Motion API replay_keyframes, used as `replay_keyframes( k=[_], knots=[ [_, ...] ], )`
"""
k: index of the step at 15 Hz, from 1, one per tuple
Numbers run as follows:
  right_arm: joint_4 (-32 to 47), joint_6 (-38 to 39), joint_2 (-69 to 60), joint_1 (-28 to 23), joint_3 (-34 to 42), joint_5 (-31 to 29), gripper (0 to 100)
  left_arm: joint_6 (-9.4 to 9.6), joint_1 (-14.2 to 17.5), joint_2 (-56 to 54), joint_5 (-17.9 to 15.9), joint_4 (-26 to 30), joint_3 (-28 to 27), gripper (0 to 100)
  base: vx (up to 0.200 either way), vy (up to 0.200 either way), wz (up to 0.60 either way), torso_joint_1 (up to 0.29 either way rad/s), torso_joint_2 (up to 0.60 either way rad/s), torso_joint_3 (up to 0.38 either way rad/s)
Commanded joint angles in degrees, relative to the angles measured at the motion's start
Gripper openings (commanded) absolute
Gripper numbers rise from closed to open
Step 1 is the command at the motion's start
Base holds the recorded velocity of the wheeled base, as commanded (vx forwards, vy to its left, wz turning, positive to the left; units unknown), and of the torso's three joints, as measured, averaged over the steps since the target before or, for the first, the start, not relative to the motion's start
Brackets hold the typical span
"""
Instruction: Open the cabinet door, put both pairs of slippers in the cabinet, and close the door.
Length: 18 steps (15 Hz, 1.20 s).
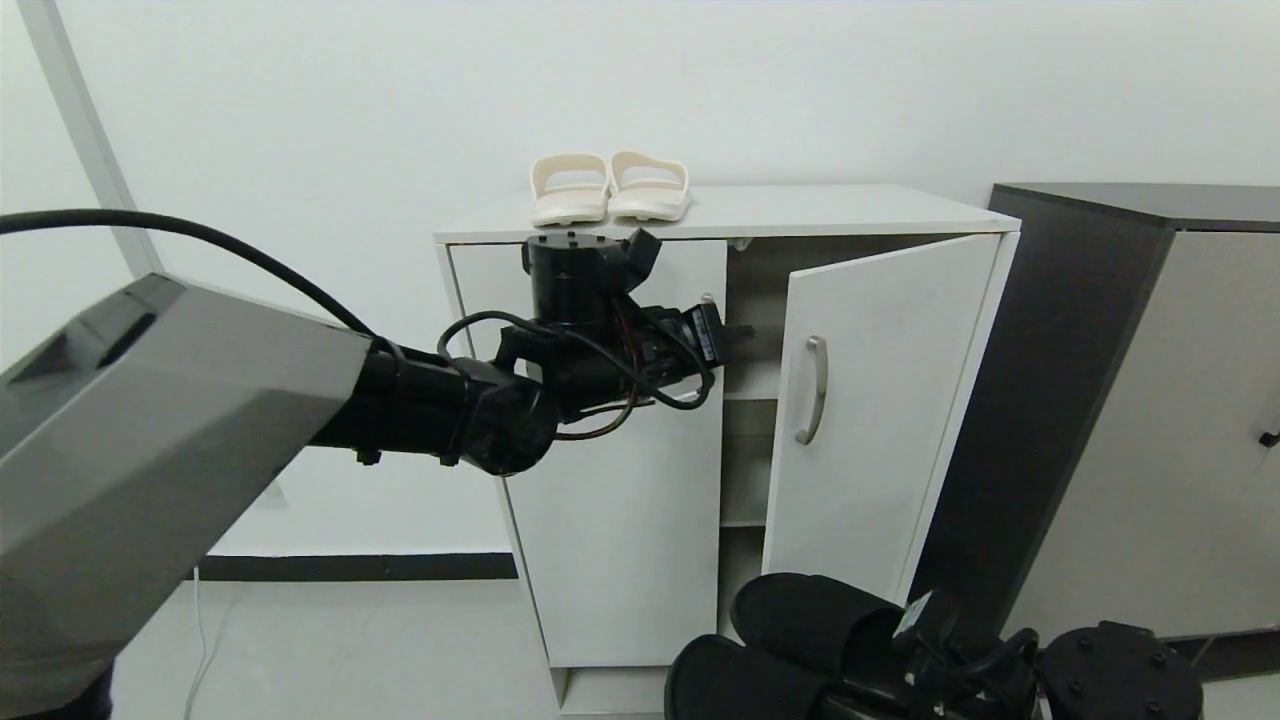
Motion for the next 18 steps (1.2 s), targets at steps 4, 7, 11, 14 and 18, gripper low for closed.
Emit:
replay_keyframes(
  k=[4, 7, 11, 14, 18],
  knots=[
    [0.07, 0.0, 0.07, 0.91, 0.36, 0.01, 0, -0.1, -0.42, 5.75, -0.07, 0.17, -4.59, 0, -0.05, 0.0, 0.0, 0.001, 0.0, 0.001],
    [0.07, 0.0, 0.24, 0.82, 0.54, 0.01, 0, -0.1, -1.91, 8.3, -0.07, 0.26, -7.4, 0, -0.2, 0.0, 0.0, 0.001, 0.0, 0.004],
    [-0.02, 0.0, 1.12, 0.82, 0.71, 0.09, 0, 0.17, -7.19, 8.3, 0.28, -1.85, -6.34, 0, -0.1, 0.0, 0.0, 0.001, 0.0, 0.001],
    [-0.19, 0.0, 1.12, 0.82, 0.8, 0.09, 0, 0.17, -7.54, 7.16, 0.54, -4.05, -3.97, 0, 0.0, 0.0, 0.0, 0.0, 0.0, 0.0],
    [-2.13, 0.26, 2.09, -0.32, 0.36, -0.08, 0, 0.26, -4.38, 1.09, 7.75, -7.39, 3.15, 0, 0.0, 0.0, 0.0, 0.0, 0.0, 0.0]
  ],
)
